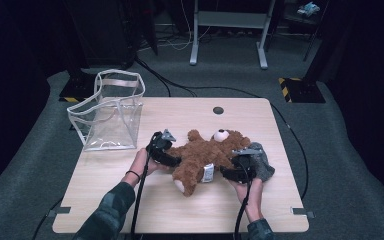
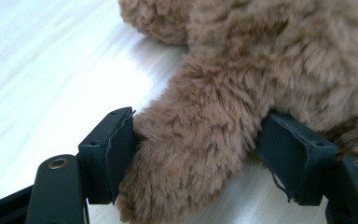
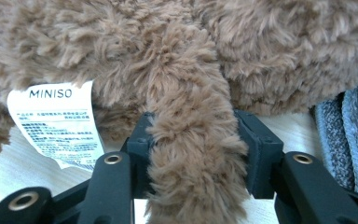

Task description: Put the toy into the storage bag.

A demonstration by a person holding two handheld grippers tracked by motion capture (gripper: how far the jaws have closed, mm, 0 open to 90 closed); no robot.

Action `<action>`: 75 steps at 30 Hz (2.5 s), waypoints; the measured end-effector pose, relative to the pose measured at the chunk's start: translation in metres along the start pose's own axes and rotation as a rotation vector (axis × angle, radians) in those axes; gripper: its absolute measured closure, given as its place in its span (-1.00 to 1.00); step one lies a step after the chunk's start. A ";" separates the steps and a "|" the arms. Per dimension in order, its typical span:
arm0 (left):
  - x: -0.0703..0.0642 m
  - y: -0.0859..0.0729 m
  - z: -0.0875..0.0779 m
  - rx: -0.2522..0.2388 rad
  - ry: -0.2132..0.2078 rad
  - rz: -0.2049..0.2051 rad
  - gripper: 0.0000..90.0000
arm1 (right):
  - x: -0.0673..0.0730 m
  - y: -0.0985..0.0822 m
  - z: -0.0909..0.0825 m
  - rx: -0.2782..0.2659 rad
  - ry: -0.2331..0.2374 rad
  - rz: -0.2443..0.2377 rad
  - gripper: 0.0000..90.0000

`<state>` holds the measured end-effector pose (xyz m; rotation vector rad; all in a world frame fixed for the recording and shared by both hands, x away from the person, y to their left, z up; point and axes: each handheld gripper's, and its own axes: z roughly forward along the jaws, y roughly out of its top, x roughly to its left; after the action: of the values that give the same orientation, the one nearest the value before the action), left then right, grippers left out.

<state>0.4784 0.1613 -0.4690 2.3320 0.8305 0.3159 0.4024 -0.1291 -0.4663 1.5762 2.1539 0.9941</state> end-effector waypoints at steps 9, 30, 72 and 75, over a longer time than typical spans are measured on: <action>0.000 -0.010 0.011 -0.012 0.004 -0.004 0.07 | -0.001 0.002 0.003 0.012 0.011 -0.004 0.45; -0.005 -0.016 -0.022 -0.202 0.061 -0.038 0.67 | 0.000 0.021 -0.016 -0.059 -0.060 -0.097 0.69; -0.083 -0.052 -0.062 -0.197 0.092 -0.073 0.58 | -0.001 0.044 0.029 -0.004 -0.037 -0.198 0.59; -0.081 -0.058 -0.059 -0.186 0.076 -0.106 0.40 | -0.002 0.041 0.032 0.012 -0.018 -0.201 0.50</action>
<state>0.3634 0.1730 -0.4613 2.1066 0.9168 0.4204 0.4517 -0.1132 -0.4620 1.3353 2.2562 0.9005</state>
